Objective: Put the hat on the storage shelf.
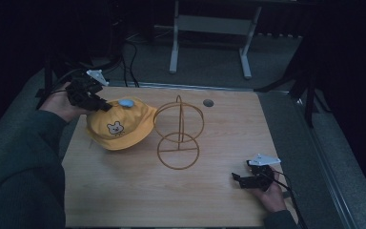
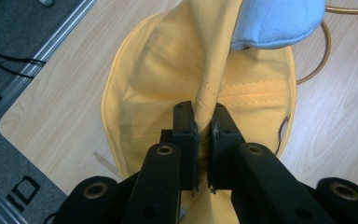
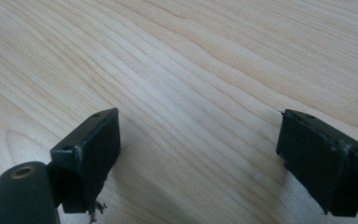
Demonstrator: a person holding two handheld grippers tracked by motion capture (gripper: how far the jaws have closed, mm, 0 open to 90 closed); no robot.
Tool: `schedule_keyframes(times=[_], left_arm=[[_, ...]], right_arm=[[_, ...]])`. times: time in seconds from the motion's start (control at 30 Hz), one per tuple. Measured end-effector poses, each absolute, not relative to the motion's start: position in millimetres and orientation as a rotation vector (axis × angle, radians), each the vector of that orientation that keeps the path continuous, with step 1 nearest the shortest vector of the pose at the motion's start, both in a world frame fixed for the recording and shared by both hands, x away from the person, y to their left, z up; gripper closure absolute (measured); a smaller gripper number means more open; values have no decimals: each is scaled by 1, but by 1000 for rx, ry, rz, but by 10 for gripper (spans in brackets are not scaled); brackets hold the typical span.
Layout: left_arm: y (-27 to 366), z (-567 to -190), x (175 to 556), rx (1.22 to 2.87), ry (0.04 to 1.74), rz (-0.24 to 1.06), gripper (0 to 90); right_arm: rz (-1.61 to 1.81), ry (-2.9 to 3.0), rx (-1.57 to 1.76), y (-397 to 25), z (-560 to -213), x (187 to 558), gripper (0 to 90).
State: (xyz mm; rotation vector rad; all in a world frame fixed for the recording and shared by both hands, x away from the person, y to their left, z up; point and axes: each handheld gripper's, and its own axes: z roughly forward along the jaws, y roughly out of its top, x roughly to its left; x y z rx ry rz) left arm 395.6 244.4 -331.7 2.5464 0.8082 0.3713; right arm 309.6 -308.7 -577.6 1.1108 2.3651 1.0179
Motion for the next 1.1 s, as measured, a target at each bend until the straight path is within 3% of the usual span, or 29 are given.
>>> schedule_keyframes(times=[1.1], left_arm=[[259, -309, 388, 2497, 811, 411, 840]], right_arm=[[1019, 2364, 1112, -309, -578, 310, 133]])
